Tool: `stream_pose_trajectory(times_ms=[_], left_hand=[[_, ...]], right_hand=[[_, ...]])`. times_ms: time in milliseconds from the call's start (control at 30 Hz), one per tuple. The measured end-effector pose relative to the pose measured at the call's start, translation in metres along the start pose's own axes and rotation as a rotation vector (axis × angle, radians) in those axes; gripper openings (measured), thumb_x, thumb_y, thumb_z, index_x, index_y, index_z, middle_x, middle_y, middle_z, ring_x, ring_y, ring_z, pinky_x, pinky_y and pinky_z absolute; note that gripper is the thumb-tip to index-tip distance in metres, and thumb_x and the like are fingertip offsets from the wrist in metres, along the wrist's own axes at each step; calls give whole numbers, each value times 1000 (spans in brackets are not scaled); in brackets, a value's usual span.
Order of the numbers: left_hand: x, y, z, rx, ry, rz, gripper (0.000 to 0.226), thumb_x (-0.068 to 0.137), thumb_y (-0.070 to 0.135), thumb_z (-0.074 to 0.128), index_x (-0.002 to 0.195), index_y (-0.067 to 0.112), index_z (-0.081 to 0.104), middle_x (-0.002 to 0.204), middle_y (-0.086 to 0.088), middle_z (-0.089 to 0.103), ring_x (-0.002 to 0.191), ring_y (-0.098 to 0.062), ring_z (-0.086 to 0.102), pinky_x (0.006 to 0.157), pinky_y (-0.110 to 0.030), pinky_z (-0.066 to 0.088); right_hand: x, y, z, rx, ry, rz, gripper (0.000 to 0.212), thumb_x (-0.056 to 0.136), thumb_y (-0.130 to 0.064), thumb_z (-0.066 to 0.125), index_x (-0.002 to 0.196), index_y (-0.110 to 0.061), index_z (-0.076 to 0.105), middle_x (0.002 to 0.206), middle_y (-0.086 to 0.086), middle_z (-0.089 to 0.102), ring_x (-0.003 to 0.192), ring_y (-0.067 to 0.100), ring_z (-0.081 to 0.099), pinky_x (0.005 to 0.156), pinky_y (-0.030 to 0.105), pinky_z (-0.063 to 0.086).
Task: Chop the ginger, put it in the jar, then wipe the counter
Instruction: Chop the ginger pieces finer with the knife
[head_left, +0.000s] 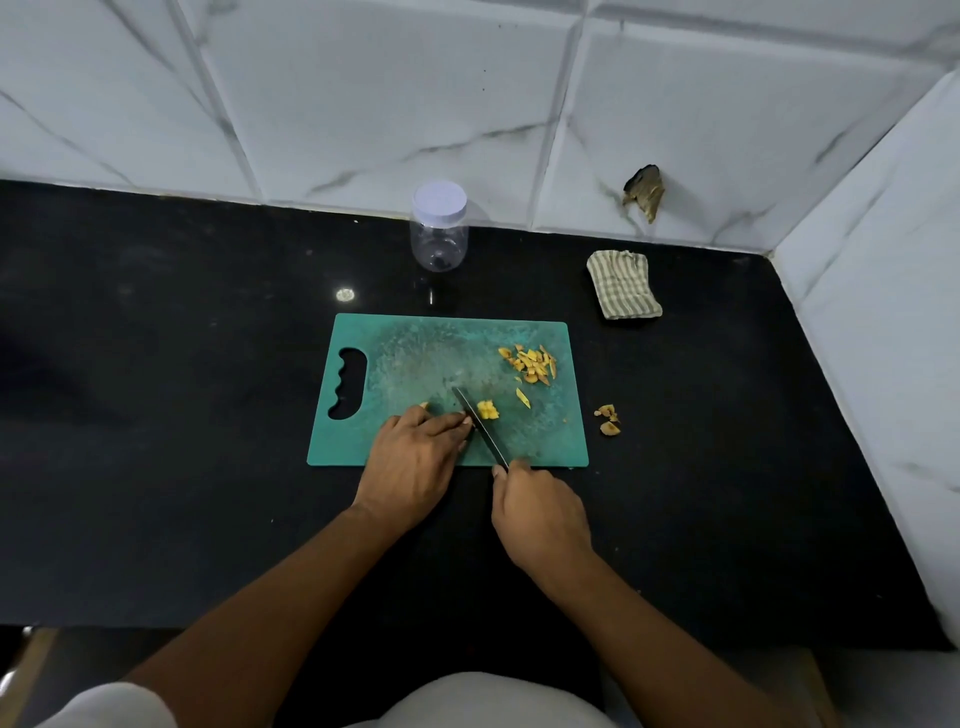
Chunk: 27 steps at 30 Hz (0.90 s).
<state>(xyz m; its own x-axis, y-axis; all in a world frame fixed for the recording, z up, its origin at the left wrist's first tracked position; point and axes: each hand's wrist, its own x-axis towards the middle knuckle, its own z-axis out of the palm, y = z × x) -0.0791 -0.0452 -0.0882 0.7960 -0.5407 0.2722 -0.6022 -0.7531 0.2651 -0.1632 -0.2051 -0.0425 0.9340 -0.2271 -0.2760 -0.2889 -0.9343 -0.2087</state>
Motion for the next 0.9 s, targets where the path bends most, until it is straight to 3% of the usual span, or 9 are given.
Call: stream_pose_trajectory(times_ms=[100, 433, 600, 767, 900], left_hand=[[0, 1, -1, -5, -5, -6, 43, 101, 37, 41, 126, 24, 73, 128, 11, 71, 98, -21, 59, 77, -38, 51], [-2, -2, -5, -18, -4, 21, 44, 100, 35, 42, 128, 21, 72, 128, 9, 71, 96, -18, 57, 75, -35, 48], [-4, 0, -6, -16, -8, 31, 43, 101, 34, 42, 129, 20, 72, 130, 8, 70, 97, -19, 57, 77, -36, 49], [-5, 1, -5, -7, -1, 33, 33, 99, 25, 63, 130, 18, 70, 133, 5, 69, 103, -24, 59, 81, -39, 50], [-6, 0, -3, -4, -7, 37, 34, 101, 25, 60, 132, 18, 69, 134, 5, 68, 106, -25, 58, 84, -40, 50]], right_hand=[[2, 0, 1, 60, 8, 46, 43, 111, -44, 26, 106, -15, 57, 88, 4, 68, 78, 23, 67, 63, 37, 48], [-7, 10, 2, 41, 17, -75, 38, 110, -50, 23, 94, -24, 46, 77, -3, 56, 67, 18, 54, 63, 36, 40], [-7, 10, 1, 25, 17, -90, 43, 110, -50, 23, 98, -21, 52, 79, -1, 59, 70, 20, 59, 63, 37, 42], [-6, 10, -1, 20, -13, -95, 46, 110, -51, 22, 100, -21, 55, 82, 0, 64, 74, 20, 65, 67, 39, 50], [-5, 10, 0, 10, -15, -100, 46, 110, -51, 22, 101, -20, 56, 82, 0, 64, 73, 20, 64, 66, 39, 50]])
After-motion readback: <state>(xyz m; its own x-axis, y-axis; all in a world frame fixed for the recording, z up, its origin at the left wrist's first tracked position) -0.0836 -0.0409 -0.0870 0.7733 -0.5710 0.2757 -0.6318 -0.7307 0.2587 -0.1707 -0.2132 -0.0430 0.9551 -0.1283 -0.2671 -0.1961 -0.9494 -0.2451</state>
